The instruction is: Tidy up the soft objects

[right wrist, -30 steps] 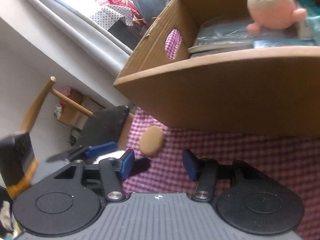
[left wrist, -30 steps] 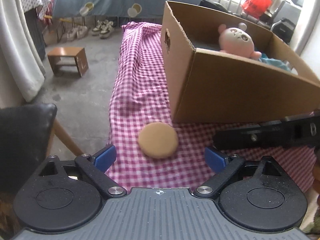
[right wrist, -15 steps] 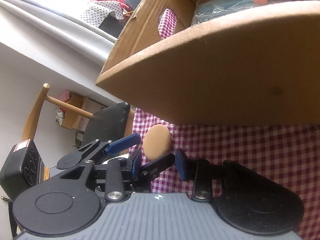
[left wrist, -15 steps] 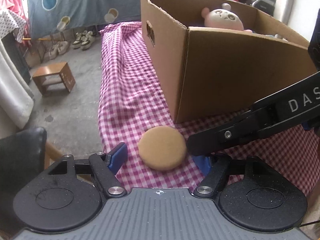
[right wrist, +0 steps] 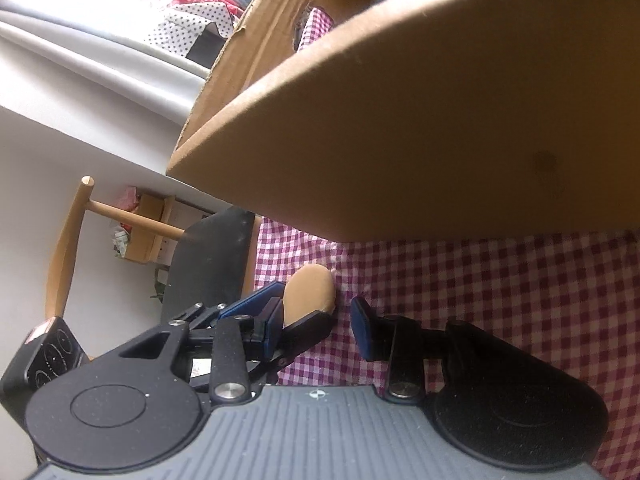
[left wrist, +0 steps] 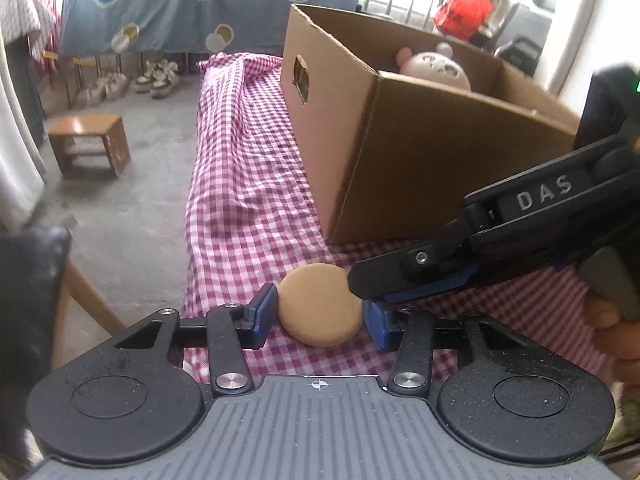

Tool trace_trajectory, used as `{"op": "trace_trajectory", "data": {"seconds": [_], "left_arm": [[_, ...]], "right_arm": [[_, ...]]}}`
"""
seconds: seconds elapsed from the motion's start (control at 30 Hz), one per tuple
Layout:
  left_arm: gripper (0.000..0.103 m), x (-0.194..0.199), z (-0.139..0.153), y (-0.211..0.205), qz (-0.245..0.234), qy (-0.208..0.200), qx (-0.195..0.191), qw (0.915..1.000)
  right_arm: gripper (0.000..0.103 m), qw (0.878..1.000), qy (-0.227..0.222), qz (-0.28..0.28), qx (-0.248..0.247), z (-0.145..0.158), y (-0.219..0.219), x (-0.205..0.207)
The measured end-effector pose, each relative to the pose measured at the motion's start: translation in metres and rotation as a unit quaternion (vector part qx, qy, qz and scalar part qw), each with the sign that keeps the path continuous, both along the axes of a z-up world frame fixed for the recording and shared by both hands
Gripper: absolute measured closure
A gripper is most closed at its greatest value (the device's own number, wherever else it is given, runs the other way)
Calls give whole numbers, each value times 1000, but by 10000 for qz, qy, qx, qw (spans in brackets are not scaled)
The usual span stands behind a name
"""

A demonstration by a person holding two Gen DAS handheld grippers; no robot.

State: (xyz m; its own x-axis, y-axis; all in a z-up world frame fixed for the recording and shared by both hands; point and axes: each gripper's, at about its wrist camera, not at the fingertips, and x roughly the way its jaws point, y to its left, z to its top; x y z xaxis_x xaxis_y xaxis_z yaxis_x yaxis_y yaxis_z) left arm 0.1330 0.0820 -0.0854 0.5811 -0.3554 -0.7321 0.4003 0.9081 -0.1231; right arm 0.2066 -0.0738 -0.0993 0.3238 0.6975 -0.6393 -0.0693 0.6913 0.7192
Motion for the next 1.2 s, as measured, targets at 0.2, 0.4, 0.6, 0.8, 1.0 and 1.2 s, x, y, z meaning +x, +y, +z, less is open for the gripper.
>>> {"op": "trace_trajectory", "data": {"seconds": [0.2, 0.4, 0.6, 0.8, 1.0, 1.2], "left_arm": [[57, 4, 0, 19, -33, 365, -821, 9960], [57, -1, 0, 11, -149, 331, -729, 9967], [57, -12, 11, 9, -145, 247, -777, 9966], [67, -34, 56, 6, -85, -280, -636, 9975], [67, -49, 112, -14, -245, -890, -490, 9945], [67, -32, 143, -56, -667, -1337, -310, 9883]], "right_arm": [[66, 9997, 124, 28, 225, -5, 2, 3], [85, 9997, 142, -111, 187, -5, -1, -2], [90, 9994, -242, -27, 239, 18, -6, -16], [93, 9931, -1021, 262, 518, 71, -11, -33], [96, 9786, -1927, 329, 638, 124, -33, -41], [97, 9702, -2352, 184, 552, 159, -73, -33]]}}
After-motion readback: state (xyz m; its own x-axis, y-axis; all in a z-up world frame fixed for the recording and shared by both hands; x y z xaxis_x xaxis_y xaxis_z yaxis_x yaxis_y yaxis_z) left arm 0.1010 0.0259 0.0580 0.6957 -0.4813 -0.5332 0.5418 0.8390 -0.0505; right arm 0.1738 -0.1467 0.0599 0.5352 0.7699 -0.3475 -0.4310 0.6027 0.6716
